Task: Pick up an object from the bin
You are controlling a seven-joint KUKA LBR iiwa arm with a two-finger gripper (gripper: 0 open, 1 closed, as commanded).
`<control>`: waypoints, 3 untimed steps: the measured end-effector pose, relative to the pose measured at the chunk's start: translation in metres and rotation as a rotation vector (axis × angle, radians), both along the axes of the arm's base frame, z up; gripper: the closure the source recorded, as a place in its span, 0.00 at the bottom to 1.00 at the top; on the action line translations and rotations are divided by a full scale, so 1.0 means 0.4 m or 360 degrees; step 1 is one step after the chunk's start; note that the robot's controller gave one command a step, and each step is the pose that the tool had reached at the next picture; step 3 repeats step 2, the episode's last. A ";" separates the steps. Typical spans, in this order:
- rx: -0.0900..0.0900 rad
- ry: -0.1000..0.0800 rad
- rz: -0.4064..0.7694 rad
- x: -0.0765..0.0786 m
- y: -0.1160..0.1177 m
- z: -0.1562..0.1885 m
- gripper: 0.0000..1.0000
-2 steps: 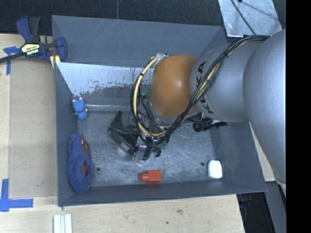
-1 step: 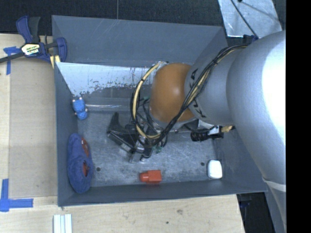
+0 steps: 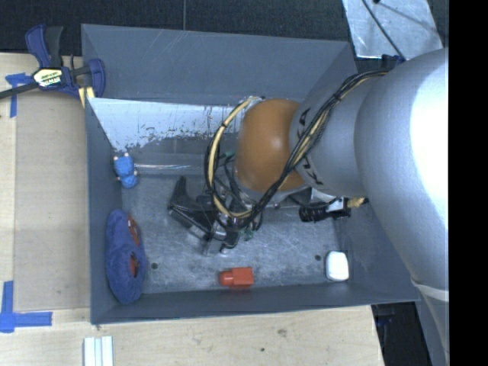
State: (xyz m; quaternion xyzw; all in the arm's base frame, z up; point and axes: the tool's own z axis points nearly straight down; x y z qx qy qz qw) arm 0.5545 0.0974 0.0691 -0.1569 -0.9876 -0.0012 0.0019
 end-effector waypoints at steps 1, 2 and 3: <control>-0.0001 0.0001 0.0000 0.000 -0.001 0.002 1.00; -0.0005 -0.0010 0.0002 0.002 -0.003 0.297 1.00; -0.0005 -0.0010 0.0002 0.002 -0.003 0.297 1.00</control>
Offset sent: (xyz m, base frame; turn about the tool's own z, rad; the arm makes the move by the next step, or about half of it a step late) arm 0.0000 0.0000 0.0000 0.0000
